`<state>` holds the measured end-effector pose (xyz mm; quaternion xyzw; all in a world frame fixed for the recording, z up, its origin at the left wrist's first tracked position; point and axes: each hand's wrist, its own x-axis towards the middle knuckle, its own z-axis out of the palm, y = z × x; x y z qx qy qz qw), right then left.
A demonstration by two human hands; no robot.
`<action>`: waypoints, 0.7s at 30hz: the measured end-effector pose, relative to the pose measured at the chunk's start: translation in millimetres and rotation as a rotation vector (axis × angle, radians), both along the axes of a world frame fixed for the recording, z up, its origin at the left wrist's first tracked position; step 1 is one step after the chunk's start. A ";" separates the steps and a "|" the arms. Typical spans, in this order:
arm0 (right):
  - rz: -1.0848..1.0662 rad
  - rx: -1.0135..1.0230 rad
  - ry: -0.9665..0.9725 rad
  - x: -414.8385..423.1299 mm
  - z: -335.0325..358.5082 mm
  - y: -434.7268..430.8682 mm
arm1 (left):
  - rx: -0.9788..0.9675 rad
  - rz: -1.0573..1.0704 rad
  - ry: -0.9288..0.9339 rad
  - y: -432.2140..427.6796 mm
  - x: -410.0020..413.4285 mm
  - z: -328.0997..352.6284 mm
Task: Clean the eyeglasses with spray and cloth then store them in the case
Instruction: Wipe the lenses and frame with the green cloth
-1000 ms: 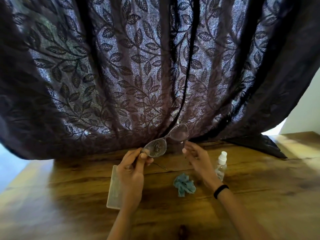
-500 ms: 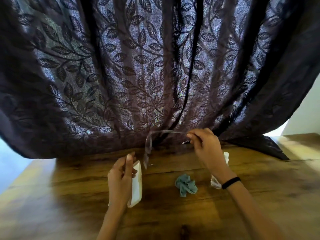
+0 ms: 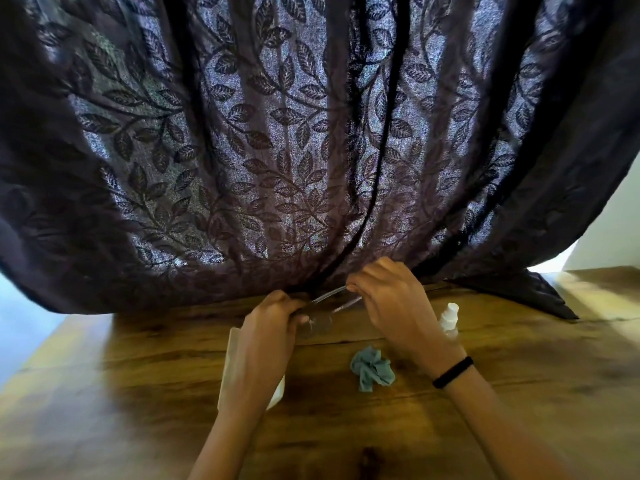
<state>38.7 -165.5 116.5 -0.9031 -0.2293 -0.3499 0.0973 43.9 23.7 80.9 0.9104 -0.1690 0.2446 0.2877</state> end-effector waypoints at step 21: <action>-0.191 0.348 0.565 -15.8 -109.1 -5.0 | -0.586 0.140 -0.192 12.4 3.8 -20.9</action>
